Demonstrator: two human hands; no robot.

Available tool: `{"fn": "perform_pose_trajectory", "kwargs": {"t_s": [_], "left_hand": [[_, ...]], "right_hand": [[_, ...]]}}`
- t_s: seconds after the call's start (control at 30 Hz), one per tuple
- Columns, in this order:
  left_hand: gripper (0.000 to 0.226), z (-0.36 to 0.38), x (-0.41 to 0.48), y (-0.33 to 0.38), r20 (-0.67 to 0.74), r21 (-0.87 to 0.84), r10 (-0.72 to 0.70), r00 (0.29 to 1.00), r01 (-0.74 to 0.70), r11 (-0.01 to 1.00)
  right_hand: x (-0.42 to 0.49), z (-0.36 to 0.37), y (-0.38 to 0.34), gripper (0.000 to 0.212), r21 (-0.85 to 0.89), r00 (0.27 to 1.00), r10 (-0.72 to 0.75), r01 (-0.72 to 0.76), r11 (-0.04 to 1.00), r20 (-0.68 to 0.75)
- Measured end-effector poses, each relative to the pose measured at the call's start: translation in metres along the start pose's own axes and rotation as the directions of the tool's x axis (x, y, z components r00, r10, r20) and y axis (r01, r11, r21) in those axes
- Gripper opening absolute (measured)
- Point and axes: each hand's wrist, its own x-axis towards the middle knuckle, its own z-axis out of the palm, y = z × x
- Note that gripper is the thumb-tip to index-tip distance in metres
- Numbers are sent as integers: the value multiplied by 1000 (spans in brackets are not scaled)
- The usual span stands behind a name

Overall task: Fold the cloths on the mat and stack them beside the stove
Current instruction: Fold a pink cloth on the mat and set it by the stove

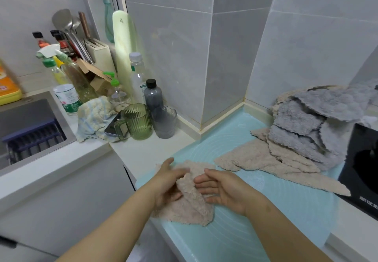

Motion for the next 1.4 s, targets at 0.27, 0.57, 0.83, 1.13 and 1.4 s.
{"fn": "perform_pose_trajectory", "kwargs": {"t_s": [0.27, 0.57, 0.83, 1.13, 1.4], "left_hand": [[8, -33, -14, 6, -76, 183, 41, 996, -26, 983], [36, -58, -4, -28, -102, 447, 245, 964, -176, 877], [63, -48, 0, -41, -173, 757, 573, 801, -264, 598], [116, -41, 15, -79, -29, 962, 515, 857, -116, 246], [65, -34, 1, -66, -162, 965, 445, 881, 47, 258]], "right_hand": [[6, 2, 0, 21, -39, 984, -38, 32, 999, -175], [19, 19, 16, 8, -392, 957, -223, 136, 910, -185], [35, 45, 42, 38, -987, 706, -701, 16, 160, -102], [56, 47, 79, 61, -987, 825, -551, -39, 157, -121], [57, 41, 75, 111, -985, 903, -425, 15, 169, -59]]}}
